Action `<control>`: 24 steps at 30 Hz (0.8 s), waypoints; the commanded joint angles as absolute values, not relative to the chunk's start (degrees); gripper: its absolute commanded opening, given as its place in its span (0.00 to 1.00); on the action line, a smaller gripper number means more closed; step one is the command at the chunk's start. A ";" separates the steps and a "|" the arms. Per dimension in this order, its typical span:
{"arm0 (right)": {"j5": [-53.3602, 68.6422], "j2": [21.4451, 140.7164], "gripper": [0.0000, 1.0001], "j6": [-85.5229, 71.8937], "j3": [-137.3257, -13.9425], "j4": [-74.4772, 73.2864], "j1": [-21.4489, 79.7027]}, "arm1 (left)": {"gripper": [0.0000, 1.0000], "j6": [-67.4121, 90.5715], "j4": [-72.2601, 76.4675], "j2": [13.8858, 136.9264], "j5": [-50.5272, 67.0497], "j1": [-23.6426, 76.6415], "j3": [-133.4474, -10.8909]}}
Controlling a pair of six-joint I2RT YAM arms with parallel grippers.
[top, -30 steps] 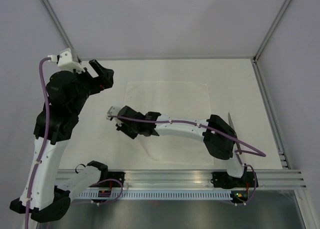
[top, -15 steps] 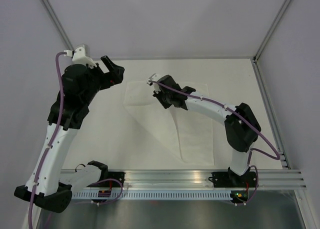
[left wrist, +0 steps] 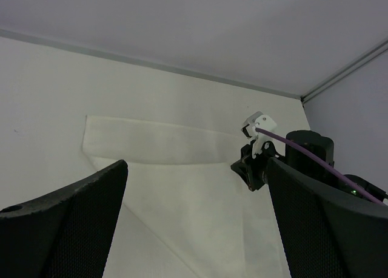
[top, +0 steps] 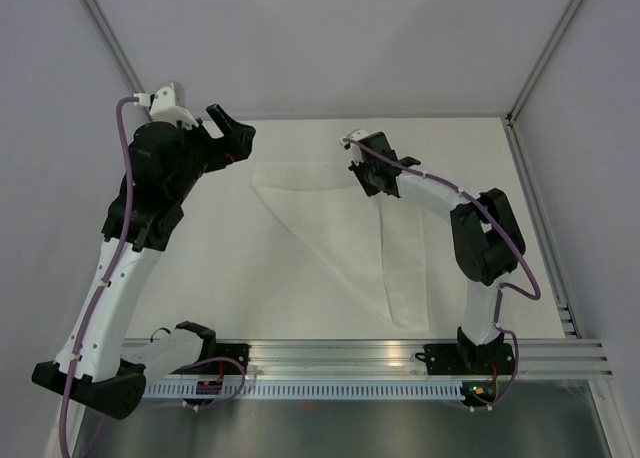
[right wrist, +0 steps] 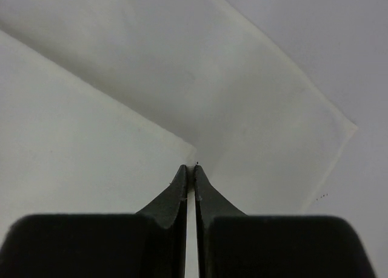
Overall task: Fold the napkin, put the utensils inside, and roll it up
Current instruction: Fold the napkin
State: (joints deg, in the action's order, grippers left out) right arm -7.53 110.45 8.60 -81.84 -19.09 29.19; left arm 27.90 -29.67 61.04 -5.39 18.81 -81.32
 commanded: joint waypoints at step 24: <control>-6.25 111.98 0.01 8.09 -87.80 -19.59 20.48 | 1.00 29.97 -23.91 64.34 -3.25 18.63 -79.63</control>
State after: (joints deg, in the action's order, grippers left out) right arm -7.73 113.47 9.19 -84.73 -18.50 20.45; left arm 28.47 -26.39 64.18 -3.92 18.81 -80.23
